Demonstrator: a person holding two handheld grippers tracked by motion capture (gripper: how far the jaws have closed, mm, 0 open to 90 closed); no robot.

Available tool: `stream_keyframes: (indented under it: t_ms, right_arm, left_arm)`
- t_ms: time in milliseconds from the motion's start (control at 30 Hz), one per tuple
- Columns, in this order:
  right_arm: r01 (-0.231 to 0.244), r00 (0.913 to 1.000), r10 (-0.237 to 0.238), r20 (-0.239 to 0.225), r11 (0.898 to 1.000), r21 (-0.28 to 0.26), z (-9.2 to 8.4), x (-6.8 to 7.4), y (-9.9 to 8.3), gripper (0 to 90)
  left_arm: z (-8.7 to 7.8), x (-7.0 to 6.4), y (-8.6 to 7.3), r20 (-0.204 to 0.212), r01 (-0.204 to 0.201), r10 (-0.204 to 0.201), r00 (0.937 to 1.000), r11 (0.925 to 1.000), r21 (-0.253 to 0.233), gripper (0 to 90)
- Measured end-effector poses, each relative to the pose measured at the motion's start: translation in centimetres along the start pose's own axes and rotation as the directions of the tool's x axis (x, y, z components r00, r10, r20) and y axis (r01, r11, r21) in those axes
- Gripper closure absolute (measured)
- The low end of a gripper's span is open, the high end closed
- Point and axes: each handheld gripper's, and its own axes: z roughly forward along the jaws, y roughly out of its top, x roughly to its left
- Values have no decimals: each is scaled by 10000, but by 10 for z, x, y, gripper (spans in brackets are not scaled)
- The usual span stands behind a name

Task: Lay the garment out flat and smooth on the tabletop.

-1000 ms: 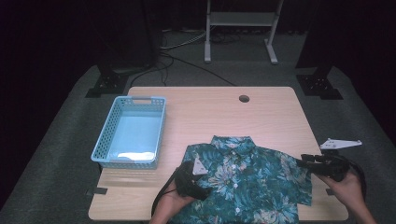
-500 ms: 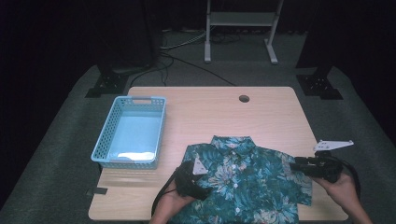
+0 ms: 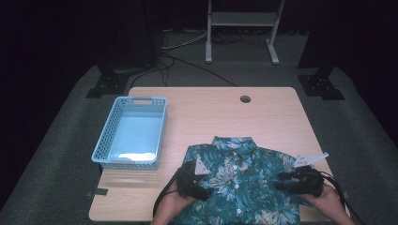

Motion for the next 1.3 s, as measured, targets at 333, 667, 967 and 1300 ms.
stream_keyframes:
  t_ms: [333,667,967,1300]
  right_arm:
    - [869,9954,-876,387,9960,183,12,16,-9,442]
    - [1846,9802,-1822,776,9825,-238,13,21,-19,435]
    - [1969,9761,-1920,1019,9796,-404,8,18,-27,443]
    - [1760,9783,-1713,1163,9839,-309,-3,13,-36,451]
  left_arm:
    - [3,12,14,-261,-51,41,9997,9991,-410,357]
    - [15,22,31,45,-274,274,9996,9996,121,611]
    - [17,20,37,605,-295,278,9978,9992,270,838]
    - [8,20,35,778,-230,225,9967,9997,59,898]
